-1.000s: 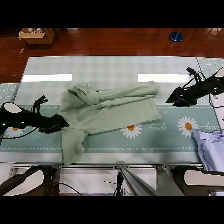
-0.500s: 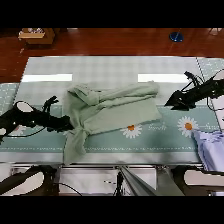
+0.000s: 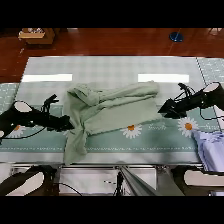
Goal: Fold the shirts.
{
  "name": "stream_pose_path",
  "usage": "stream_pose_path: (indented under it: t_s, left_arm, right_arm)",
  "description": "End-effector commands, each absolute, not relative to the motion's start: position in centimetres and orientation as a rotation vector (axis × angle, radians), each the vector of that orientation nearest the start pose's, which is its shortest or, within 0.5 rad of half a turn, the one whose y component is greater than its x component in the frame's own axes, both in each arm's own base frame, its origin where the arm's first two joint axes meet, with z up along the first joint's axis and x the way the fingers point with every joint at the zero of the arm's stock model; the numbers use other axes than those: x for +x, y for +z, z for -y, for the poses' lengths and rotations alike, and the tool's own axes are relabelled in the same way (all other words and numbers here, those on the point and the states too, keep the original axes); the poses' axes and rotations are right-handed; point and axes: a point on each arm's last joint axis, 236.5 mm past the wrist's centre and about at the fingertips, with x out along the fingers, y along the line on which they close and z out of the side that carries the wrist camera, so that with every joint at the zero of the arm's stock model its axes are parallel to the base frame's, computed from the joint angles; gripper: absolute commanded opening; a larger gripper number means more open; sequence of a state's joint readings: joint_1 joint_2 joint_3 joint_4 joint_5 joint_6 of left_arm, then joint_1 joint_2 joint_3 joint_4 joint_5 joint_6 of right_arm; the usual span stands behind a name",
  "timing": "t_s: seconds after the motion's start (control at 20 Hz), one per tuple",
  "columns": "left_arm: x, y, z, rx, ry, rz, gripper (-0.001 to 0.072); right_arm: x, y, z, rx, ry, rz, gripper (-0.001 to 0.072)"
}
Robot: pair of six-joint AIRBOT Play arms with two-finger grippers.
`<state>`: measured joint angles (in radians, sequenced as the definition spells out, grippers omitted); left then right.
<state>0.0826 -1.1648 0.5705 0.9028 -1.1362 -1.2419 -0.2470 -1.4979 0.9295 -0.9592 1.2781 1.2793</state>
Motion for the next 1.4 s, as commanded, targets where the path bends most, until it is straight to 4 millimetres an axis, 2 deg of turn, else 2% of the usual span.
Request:
stream_pose_path:
  t_s: [0.0,0.1,0.15,0.25,0.3,0.4,0.45,0.5,0.55,0.6,0.65,0.7,0.75,0.8,0.85,0.9,0.95,1.05,1.15,1.35]
  left_arm:
    - [24.2,-7.8,11.7,-0.554,-0.411,-1.514,0.0024]
    - [25.4,-6.8,11.9,-0.557,-0.424,-1.477,0.0023]
    - [26.1,-5.9,12.1,-0.55,-0.447,-1.451,0.0023]
    - [28.2,-2.5,12.5,-0.513,-0.513,-1.366,0.0023]
    - [29.7,0.5,12.5,-0.498,-0.54,-1.292,0.0023]
    - [33.1,8.9,12.2,-0.462,-0.574,-1.055,0.0023]
    - [34.3,14.7,12.0,-0.435,-0.59,-0.898,0.0023]
    - [34.6,20.4,11.8,-0.393,-0.599,-0.752,0.0023]
    - [34.2,26.5,11.5,-0.326,-0.598,-0.595,0.0022]
    - [33.0,32.0,11.3,-0.266,-0.592,-0.454,0.0023]
    - [31.1,37.5,11.2,-0.205,-0.581,-0.309,0.0023]
    - [29.0,42.1,11.1,-0.152,-0.567,-0.185,0.0023]
    - [26.5,46.4,11.1,-0.099,-0.548,-0.064,0.0023]
    - [24.1,49.7,11.2,-0.053,-0.532,0.033,0.0022]
    - [21.6,52.4,11.3,-0.006,-0.513,0.118,0.0023]
    - [19.5,54.4,11.4,0.034,-0.495,0.181,0.0023]
    - [17.7,55.8,11.5,0.055,-0.479,0.222,0.0023]
    - [15.1,56.9,11.6,0.075,-0.457,0.247,0.0023]
    - [13.5,55.9,12.0,0.067,-0.458,0.19,0.0023]
    - [11.4,51.2,13.1,0.011,-0.495,-0.019,0.0023]
  right_arm:
    - [30.6,-10.7,-7.7,0.625,0.3,-1.623,0.0456]
    - [31.1,-10.8,-9.1,0.602,0.309,-1.608,0.0167]
    - [31.2,-10.5,-9.7,0.616,0.314,-1.61,0.0051]
    - [31.2,-8.2,-10.3,0.611,0.382,-1.606,0.0022]
    - [31.6,-6.3,-10.1,0.582,0.42,-1.572,0.0021]
    - [33.4,-0.4,-9.2,0.513,0.463,-1.418,0.0021]
    - [34.5,3.7,-8.7,0.471,0.471,-1.303,0.0021]
    - [35.2,8.3,-8.3,0.423,0.473,-1.175,0.0021]
    - [35.7,13.8,-7.9,0.366,0.469,-1.016,0.0021]
    - [35.5,19.4,-7.8,0.305,0.461,-0.854,0.0021]
    - [34.8,25.8,-7.7,0.248,0.442,-0.663,0.002]
    - [33.4,32.1,-7.6,0.217,0.415,-0.474,0.002]
    - [31.5,37.4,-7.3,0.202,0.378,-0.317,0.002]
    - [29.1,42.1,-6.6,0.195,0.327,-0.184,0.002]
    - [26.9,45.3,-5.9,0.184,0.282,-0.095,0.002]
    - [24.8,47.6,-5.1,0.166,0.232,-0.032,0.002]
    - [23.1,49.0,-4.6,0.148,0.196,-0.001,0.002]
    - [20.7,49.7,-4.0,0.122,0.146,-0.01,0.002]
    - [19.1,49.2,-3.9,0.1,0.13,-0.056,0.002]
    - [16.9,47.7,-3.2,0.071,0.078,-0.145,0.002]
